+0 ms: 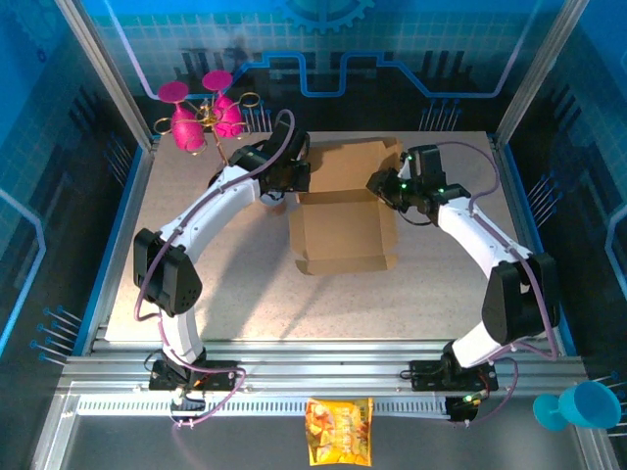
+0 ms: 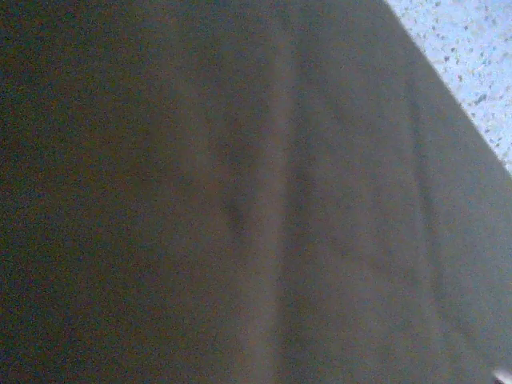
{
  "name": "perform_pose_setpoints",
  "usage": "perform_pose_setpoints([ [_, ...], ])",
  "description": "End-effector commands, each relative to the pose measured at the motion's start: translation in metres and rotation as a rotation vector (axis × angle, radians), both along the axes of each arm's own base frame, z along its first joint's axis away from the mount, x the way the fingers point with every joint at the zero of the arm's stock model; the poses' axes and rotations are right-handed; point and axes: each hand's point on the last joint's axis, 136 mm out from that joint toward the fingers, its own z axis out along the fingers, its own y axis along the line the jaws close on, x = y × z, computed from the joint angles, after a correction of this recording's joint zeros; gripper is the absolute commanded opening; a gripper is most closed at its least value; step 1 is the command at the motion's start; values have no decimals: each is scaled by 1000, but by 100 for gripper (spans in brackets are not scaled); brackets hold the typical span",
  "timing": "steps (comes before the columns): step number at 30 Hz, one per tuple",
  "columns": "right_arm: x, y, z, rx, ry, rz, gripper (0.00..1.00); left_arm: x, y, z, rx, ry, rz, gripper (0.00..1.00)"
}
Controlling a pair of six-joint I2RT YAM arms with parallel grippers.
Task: Fold the paper box
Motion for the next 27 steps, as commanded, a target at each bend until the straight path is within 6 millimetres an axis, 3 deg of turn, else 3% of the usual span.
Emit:
perform_pose_setpoints([
  [1,-9,-5,79,-50,-238,73,41,-1,2,7,-51,16,-5,0],
  [5,-14,-61,107,-149,-358,-18,50,-3,6,10,-45,35,-19,0],
  [8,-10,-98,112,-228,-393,-69,51,-5,6,12,-46,58,-29,0],
  [10,-4,-109,114,-303,-427,-56,52,-7,5,13,-50,76,-32,0],
  [17,9,-86,96,-423,-462,173,58,-11,5,13,-66,136,-39,0],
  [21,14,-78,95,-453,-459,198,56,-12,4,13,-74,142,-40,0],
  [27,29,-68,69,-538,-389,240,49,-13,3,15,-83,143,-42,0],
])
